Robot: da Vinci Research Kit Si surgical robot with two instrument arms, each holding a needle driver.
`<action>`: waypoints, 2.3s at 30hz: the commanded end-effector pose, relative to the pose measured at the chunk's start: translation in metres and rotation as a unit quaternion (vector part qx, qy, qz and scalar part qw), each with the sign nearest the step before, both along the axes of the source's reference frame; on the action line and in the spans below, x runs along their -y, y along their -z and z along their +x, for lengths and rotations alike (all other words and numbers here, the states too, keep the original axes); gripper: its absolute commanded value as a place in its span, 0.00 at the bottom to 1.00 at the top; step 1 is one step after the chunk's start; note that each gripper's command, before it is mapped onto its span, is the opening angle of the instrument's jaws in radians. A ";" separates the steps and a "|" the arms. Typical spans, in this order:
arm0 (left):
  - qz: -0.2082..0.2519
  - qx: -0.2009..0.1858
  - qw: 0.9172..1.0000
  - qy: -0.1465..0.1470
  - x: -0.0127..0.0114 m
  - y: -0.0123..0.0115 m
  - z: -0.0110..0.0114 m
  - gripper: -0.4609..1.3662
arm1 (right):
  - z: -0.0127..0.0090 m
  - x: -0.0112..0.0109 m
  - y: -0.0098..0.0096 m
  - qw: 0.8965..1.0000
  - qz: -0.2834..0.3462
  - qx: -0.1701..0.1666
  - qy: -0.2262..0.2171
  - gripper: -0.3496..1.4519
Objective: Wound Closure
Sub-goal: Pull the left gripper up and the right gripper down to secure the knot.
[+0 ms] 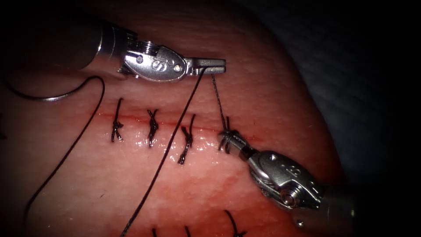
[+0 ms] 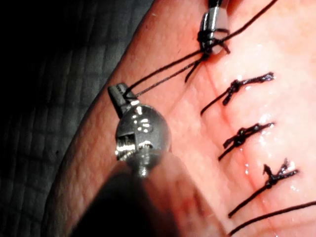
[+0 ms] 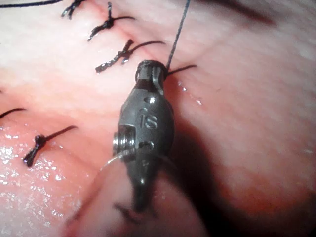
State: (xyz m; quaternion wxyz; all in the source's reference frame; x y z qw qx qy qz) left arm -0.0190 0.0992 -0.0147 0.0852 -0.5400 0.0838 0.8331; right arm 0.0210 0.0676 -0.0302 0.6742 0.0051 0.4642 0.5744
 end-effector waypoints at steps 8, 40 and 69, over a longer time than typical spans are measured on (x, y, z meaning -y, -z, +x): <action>0.000 0.001 1.000 0.006 -0.0035 -0.0020 -0.0004 0.06 | 0.0002 0.0011 0.0008 1.000 0.001 0.001 0.002 0.00; -0.017 -0.007 0.999 0.041 -0.0126 -0.0072 -0.0033 0.06 | 0.0013 0.0054 0.0049 0.986 0.138 -0.080 -0.049 0.00; -0.059 -0.021 0.997 0.054 -0.0150 -0.0150 -0.0042 0.06 | 0.0016 0.0108 0.0027 0.981 0.173 -0.076 -0.034 0.00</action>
